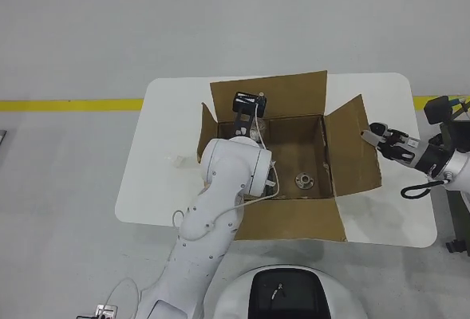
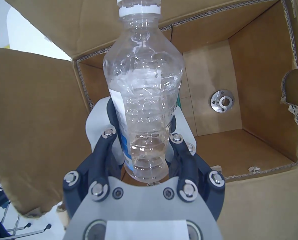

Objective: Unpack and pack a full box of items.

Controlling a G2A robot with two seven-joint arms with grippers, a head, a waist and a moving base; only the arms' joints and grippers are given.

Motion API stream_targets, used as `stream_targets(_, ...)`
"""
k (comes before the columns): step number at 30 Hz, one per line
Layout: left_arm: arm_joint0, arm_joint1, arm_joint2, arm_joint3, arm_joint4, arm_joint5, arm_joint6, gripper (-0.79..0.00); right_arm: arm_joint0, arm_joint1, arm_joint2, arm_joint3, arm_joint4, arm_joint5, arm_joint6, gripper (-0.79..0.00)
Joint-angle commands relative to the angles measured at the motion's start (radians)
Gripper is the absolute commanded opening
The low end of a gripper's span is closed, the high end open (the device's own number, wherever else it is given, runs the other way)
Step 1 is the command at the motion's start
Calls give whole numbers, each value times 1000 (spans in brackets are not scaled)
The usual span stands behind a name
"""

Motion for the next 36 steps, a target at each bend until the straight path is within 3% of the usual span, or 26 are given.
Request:
stream_targets(1,0,0,0,0,0,0,0,-785,0,0,0,0,0,0,0,-785)
stream_targets(11,17,2,-9,-6,-2,-8,39,-785,-7,-2,-2,-23,-8,63,-49,-785)
stream_targets(19,22,4,-65,-103,-24,-52,52,-785,-14,2,24,-13,-12,75,-44,-785)
stream_targets(27,-21,7,-138,-209,0,-81,34,-785,-39,6,55,-26,-16,104,-49,-785)
stream_targets(36,-57,21,-224,-290,135,-179,-16,-785,-53,9,86,-32,-23,131,-73,-785)
